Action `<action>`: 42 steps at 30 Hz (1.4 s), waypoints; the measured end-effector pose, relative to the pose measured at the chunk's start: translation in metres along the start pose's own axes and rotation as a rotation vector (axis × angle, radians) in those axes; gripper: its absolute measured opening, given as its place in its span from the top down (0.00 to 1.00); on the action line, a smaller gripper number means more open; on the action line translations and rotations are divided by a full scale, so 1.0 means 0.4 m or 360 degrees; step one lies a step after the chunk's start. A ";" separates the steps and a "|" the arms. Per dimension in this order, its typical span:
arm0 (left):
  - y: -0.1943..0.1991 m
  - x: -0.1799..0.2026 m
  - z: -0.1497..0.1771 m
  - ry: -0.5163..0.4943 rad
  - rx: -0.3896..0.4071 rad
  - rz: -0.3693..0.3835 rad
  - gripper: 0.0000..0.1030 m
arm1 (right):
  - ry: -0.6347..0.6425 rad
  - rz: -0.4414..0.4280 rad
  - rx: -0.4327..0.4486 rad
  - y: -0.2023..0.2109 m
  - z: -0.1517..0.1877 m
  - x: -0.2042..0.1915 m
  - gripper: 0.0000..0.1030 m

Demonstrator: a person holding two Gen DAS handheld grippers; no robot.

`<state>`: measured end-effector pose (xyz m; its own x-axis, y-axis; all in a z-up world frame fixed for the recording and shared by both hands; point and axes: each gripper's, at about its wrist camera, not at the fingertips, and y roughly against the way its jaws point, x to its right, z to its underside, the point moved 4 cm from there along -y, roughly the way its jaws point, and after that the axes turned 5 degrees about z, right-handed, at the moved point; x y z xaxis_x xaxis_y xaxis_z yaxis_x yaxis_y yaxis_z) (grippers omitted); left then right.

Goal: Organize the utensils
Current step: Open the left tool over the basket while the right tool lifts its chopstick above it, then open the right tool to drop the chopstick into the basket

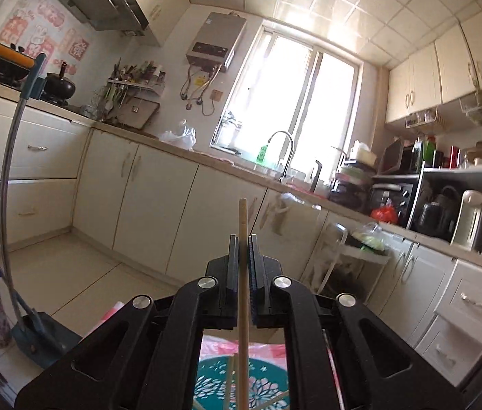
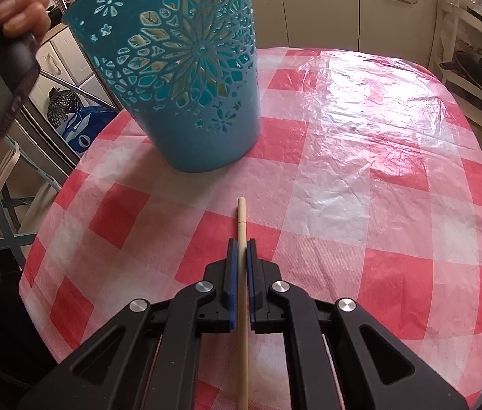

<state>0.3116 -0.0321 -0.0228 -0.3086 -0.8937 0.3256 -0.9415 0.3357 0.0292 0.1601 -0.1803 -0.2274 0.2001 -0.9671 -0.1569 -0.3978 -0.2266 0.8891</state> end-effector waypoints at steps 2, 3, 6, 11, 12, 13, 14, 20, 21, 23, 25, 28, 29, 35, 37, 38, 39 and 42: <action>-0.007 -0.003 0.026 -0.0027 -0.0053 -0.0004 0.95 | 0.0002 -0.0003 -0.0002 0.000 -0.003 0.000 0.94; -0.007 -0.002 0.031 -0.0037 -0.0061 -0.0005 0.95 | 0.0003 -0.0006 0.0001 0.002 -0.003 -0.001 0.94; 0.001 0.007 0.056 -0.0088 -0.0108 -0.0006 0.95 | -0.0008 -0.0011 0.0015 0.012 -0.002 0.001 0.94; 0.027 0.001 0.089 -0.0101 -0.0210 -0.0003 0.95 | -0.0081 -0.0053 0.0059 0.042 -0.007 0.023 0.94; 0.036 0.000 0.096 -0.0098 -0.0240 0.0003 0.95 | -0.0103 -0.0068 0.0072 0.050 -0.010 0.029 0.94; 0.044 0.001 0.104 -0.0102 -0.0258 0.0005 0.94 | -0.0135 -0.0091 0.0091 0.061 -0.014 0.037 0.94; 0.053 0.003 0.109 -0.0106 -0.0266 0.0001 0.90 | -0.0159 -0.0107 0.0106 0.070 -0.016 0.041 0.94; 0.132 -0.004 0.105 -0.0075 -0.0233 -0.0058 0.62 | -0.0325 -0.0251 0.0256 0.146 -0.051 0.086 0.94; 0.144 -0.008 0.106 -0.0065 -0.0231 -0.0071 0.60 | -0.0359 -0.0288 0.0293 0.163 -0.057 0.094 0.94; 0.174 -0.012 0.110 -0.0042 -0.0225 -0.0096 0.57 | -0.0420 -0.0357 0.0366 0.191 -0.072 0.104 0.94; 0.206 -0.013 0.111 -0.0029 -0.0195 -0.0130 0.54 | -0.0482 -0.0438 0.0459 0.224 -0.090 0.113 0.94; 0.247 -0.008 0.098 -0.0022 -0.0119 -0.0164 0.49 | -0.0554 -0.0560 0.0611 0.275 -0.123 0.112 0.94; 0.257 -0.004 0.089 -0.0023 -0.0086 -0.0168 0.48 | -0.0571 -0.0596 0.0665 0.292 -0.135 0.109 0.94; 0.288 0.009 0.048 -0.0069 0.0014 -0.0170 0.46 | -0.0634 -0.0745 0.0907 0.362 -0.193 0.107 0.94; 0.287 0.003 0.043 -0.0059 0.0012 -0.0171 0.46 | -0.0653 -0.0801 0.0972 0.382 -0.209 0.109 0.94; 0.286 0.000 0.041 -0.0052 0.0009 -0.0174 0.46 | -0.0660 -0.0823 0.0995 0.392 -0.213 0.110 0.94; 0.284 -0.004 0.038 -0.0046 0.0008 -0.0176 0.46 | -0.0670 -0.0856 0.1023 0.402 -0.217 0.111 0.94; 0.278 -0.008 0.034 -0.0040 0.0011 -0.0177 0.46 | -0.0693 -0.0909 0.1092 0.416 -0.234 0.115 0.94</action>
<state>0.2063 0.0042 -0.0334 -0.2054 -0.9325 0.2969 -0.9710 0.2322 0.0573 0.1867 -0.2516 -0.0463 0.2315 -0.6189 -0.7506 -0.8037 -0.5564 0.2109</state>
